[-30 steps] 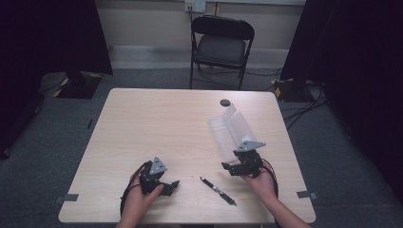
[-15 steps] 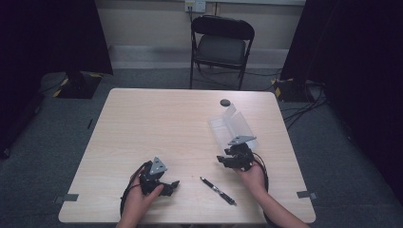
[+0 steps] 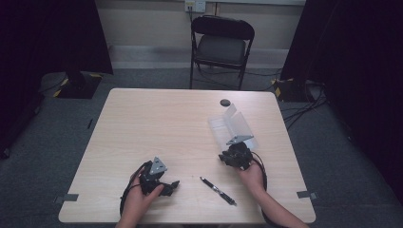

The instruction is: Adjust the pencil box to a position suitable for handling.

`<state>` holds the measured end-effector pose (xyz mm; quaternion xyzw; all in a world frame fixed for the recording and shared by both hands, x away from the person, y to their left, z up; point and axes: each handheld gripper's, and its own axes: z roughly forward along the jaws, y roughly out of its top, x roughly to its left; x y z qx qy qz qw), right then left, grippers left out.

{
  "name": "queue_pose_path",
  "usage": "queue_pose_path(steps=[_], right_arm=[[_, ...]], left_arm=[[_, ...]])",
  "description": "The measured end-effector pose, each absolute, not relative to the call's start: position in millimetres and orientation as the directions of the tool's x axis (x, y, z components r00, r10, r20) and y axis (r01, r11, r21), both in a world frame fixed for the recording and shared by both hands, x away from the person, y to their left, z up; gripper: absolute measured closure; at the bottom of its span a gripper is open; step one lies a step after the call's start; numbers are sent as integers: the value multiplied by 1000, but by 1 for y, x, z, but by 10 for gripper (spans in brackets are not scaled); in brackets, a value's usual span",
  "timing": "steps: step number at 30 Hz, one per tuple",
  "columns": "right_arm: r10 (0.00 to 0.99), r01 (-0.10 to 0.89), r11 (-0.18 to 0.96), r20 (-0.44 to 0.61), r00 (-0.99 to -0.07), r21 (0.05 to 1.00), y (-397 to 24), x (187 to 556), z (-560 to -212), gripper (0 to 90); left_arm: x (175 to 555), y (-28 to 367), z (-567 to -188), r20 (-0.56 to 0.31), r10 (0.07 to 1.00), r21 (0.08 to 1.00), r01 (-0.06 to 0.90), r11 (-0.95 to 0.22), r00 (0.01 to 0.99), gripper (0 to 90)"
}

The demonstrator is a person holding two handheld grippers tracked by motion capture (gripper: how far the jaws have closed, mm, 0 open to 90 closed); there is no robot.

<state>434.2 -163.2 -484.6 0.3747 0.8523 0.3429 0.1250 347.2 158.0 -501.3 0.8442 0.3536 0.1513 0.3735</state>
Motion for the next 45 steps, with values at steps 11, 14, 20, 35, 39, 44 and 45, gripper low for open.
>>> queue_pose_path(steps=[11,14,20,35,39,44,45], right_arm=[[691,532,522,35,-722,667,-168,431,-482,876],[682,522,532,28,-730,666,-166,428,-482,877],[652,512,533,59,-756,674,-171,421,-482,878],[615,490,561,60,-786,667,-175,403,-480,880],[614,496,554,75,-786,668,-177,399,-481,876],[611,495,555,75,-788,668,-178,397,-481,875],[613,498,553,79,-786,667,-178,397,-481,875]], left_arm=[[347,158,-501,-9,710,737,484,-471,704,138],[347,158,-501,-8,710,738,484,-471,704,138],[347,158,-501,-9,710,737,484,-472,705,136],[347,158,-501,-8,709,737,483,-472,705,136],[347,158,-501,-8,709,737,484,-472,705,136],[347,158,-501,-8,709,737,484,-472,705,136],[347,158,-501,-8,709,737,484,-472,705,136]])
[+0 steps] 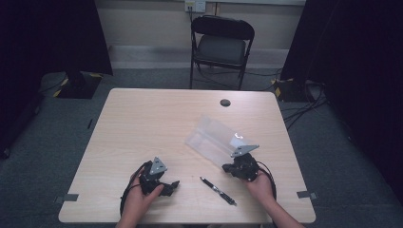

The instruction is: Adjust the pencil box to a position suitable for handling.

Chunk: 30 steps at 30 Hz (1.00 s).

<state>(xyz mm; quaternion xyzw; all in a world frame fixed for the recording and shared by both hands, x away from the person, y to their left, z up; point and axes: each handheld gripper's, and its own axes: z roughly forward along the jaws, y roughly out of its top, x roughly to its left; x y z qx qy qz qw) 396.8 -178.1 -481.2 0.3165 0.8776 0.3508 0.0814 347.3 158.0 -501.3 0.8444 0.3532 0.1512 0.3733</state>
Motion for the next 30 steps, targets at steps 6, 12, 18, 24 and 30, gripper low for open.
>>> queue_pose_path(steps=[6,12,18,24,30], right_arm=[[610,493,560,72,-789,666,-179,393,-482,872],[611,503,549,91,-787,668,-181,392,-483,864],[611,505,548,93,-786,667,-179,393,-484,847],[616,497,537,87,-783,682,-180,389,-481,701],[613,485,517,90,-785,705,-179,383,-473,656]], left_arm=[[347,158,-501,-9,709,737,484,-471,705,136],[348,156,-501,-16,710,733,491,-471,704,113],[348,156,-501,-11,703,730,486,-481,711,101],[348,156,-501,-12,703,731,486,-480,711,101],[348,156,-501,-12,703,731,486,-479,711,101]])
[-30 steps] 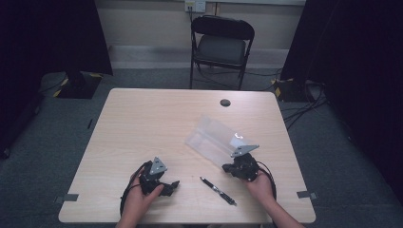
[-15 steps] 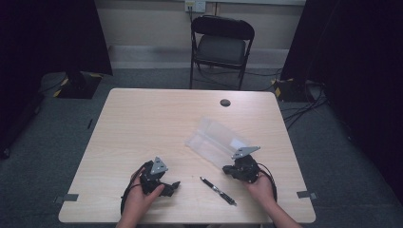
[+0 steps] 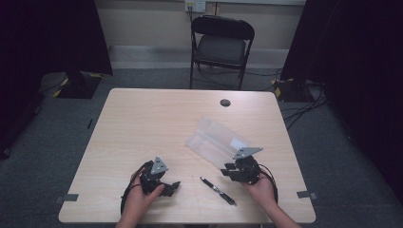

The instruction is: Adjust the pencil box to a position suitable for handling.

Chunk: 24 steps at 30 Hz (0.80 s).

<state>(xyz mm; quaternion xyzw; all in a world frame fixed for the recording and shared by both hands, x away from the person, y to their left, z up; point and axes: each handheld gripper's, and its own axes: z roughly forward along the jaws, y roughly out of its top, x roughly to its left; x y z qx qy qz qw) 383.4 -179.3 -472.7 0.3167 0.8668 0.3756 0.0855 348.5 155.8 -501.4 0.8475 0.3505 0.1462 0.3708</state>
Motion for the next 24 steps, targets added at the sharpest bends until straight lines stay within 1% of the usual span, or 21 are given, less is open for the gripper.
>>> queue_pose_path(steps=[7,10,24], right_arm=[[602,478,500,106,-791,722,-171,374,-462,646],[596,482,496,121,-794,722,-168,370,-463,647],[554,463,521,129,-822,717,-155,357,-473,656]], left_arm=[[348,156,-501,-12,703,731,486,-479,711,100],[348,156,-501,-12,703,731,486,-480,711,101],[348,156,-501,-12,703,730,486,-480,711,100]])
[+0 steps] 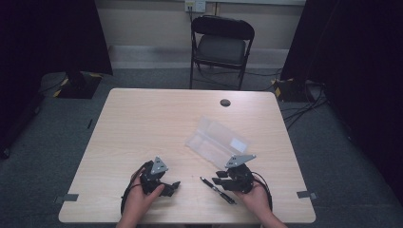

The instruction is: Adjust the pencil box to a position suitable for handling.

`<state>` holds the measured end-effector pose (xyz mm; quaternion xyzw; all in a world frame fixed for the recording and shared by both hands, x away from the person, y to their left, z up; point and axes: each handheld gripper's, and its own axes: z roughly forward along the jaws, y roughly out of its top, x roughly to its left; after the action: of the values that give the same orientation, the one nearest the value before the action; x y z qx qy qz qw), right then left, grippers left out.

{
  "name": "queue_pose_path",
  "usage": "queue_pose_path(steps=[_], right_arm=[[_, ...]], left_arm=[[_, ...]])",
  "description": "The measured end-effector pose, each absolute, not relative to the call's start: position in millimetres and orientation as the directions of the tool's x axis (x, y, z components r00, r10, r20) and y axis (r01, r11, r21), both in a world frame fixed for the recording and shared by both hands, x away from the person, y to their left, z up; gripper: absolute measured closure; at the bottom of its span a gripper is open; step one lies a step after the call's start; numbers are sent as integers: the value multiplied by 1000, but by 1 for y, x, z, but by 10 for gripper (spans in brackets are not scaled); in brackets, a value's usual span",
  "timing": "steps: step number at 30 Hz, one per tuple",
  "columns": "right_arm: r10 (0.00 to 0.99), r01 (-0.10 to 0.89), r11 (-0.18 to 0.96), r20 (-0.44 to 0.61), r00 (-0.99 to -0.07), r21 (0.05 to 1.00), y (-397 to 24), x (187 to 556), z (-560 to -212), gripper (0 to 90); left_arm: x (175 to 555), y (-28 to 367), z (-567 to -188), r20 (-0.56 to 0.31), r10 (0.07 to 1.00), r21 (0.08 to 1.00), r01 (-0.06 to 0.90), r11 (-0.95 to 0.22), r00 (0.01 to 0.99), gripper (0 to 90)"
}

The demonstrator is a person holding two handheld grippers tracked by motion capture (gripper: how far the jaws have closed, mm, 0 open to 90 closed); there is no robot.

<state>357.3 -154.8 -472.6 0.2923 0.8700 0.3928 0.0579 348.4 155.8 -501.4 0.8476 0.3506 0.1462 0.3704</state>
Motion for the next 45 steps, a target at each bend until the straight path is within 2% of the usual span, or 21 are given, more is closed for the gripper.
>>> queue_pose_path(steps=[16,27,45], right_arm=[[534,461,546,133,-835,699,-148,348,-479,674],[522,458,588,119,-844,667,-150,341,-486,786],[529,463,577,124,-839,673,-152,358,-487,774]], left_arm=[[348,156,-501,-12,703,730,487,-480,711,100],[348,156,-501,-11,703,730,487,-480,711,100],[348,156,-501,-12,703,730,486,-480,711,100]])
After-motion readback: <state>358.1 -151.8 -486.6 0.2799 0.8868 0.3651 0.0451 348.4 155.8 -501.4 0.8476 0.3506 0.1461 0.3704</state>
